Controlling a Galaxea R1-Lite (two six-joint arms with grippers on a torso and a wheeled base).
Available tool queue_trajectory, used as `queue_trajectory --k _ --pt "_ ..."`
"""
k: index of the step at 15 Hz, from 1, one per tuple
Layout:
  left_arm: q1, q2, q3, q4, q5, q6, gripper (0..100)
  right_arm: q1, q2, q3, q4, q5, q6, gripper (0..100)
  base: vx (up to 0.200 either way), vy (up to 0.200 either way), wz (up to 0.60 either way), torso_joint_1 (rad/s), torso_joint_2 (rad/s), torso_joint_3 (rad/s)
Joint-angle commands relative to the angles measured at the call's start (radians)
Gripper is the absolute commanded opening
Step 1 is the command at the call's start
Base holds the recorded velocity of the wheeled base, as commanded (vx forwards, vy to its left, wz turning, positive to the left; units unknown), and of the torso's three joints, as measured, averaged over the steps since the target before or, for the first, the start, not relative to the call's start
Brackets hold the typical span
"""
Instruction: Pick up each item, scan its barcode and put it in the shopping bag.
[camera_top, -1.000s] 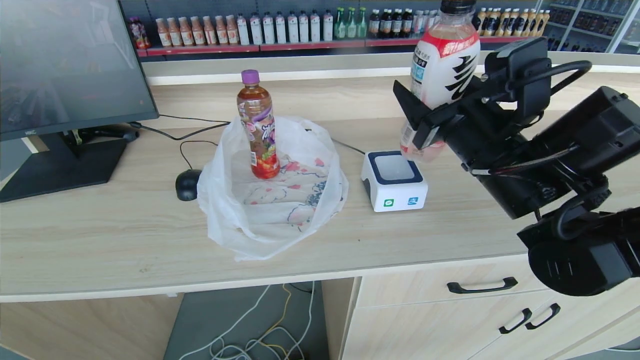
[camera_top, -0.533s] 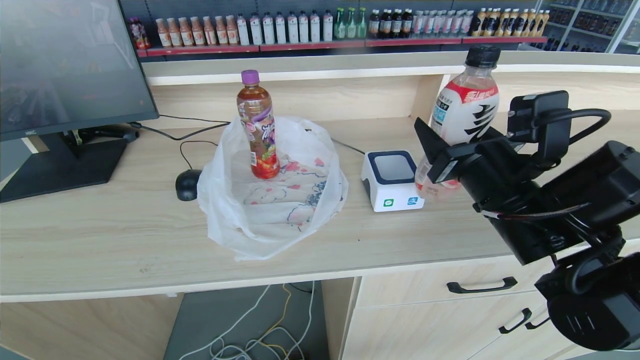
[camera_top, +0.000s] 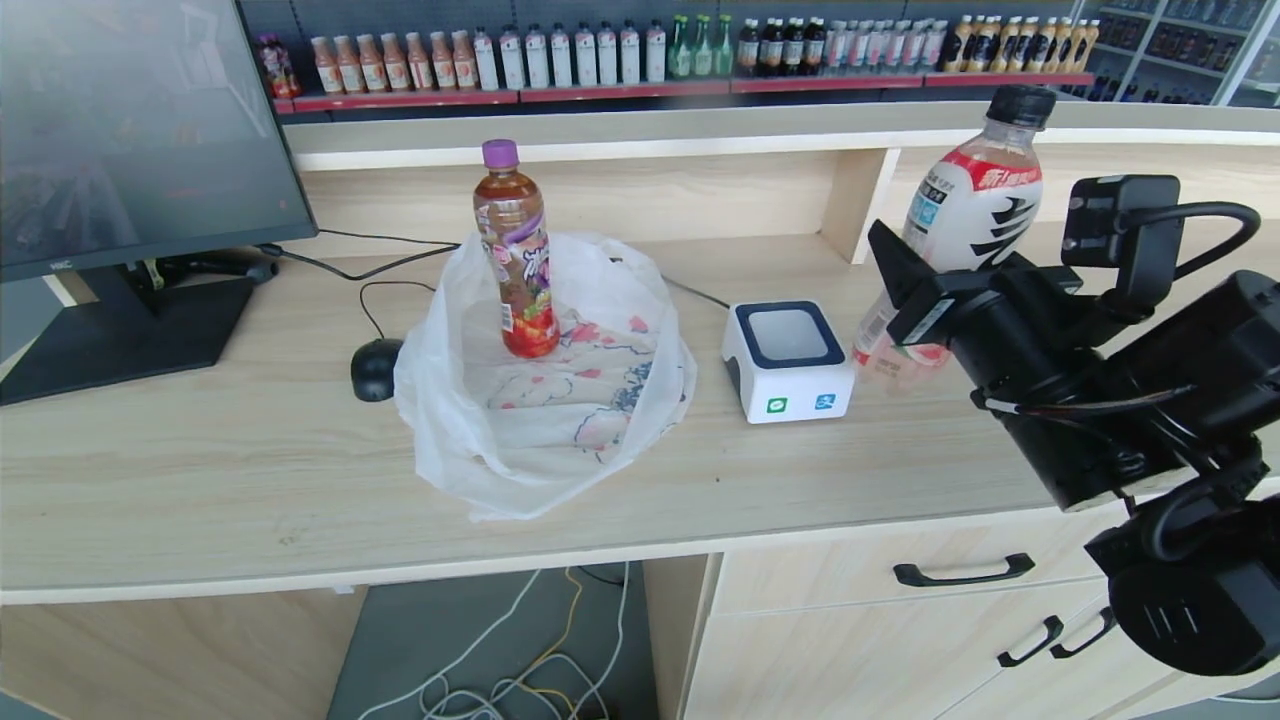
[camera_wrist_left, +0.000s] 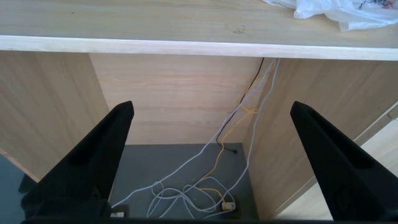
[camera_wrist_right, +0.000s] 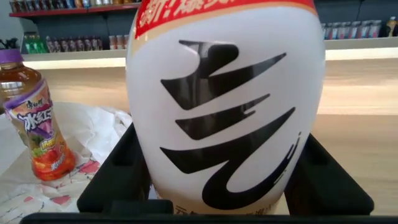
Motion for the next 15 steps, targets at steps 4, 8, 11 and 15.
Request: queue_trajectory --k 4,8,11,15 --pt "0.000 0.001 0.000 0.000 0.000 -0.001 100 0.010 0.010 0.006 -0.001 0.001 0.001 0 0.000 0.200 0.00 -0.001 0.01 0.002" --pt "0.000 0.000 0.000 0.000 0.000 -0.001 100 0.009 -0.007 0.011 -0.001 0.001 0.009 0 0.000 0.200 0.00 0.006 0.01 0.000" --pt "0.000 0.001 0.000 0.000 0.000 -0.002 100 0.010 -0.025 0.040 -0.001 0.002 0.009 0 0.000 0.200 0.00 0.004 0.01 0.002" --pt "0.000 0.001 0.000 0.000 0.000 0.001 100 0.053 -0.035 0.052 -0.001 0.002 0.009 0 0.000 0.200 0.00 0.002 0.00 0.001"
